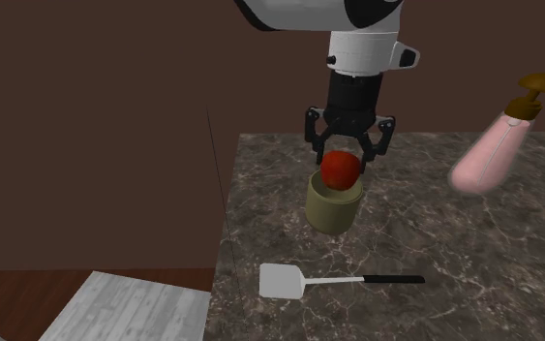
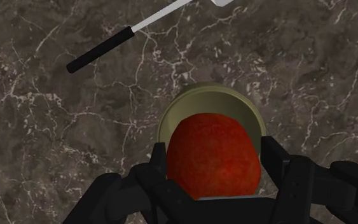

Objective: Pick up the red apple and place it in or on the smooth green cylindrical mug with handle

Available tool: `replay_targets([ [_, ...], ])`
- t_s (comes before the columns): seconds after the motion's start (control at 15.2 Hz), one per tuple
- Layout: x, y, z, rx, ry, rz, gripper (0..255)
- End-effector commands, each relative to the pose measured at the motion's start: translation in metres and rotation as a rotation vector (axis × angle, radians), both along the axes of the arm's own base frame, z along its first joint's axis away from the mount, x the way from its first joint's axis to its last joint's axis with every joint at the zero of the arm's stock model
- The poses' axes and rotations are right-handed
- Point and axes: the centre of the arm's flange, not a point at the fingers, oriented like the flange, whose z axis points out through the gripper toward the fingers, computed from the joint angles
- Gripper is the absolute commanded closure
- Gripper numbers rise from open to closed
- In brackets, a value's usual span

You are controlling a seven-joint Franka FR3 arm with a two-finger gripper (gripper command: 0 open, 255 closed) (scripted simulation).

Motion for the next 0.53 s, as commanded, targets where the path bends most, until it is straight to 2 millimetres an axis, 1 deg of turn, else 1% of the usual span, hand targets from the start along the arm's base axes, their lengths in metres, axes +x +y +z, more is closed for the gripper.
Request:
replay_targets([
  [0.0,-0.001,0.000,-0.002,0.002,0.005,-0.001,0],
  [0.33,-0.001,0.000,-0.002,0.002,0.005,-0.001,0],
  [0.46,0.002,0.000,0.024,0.002,0.005,-0.001,0],
])
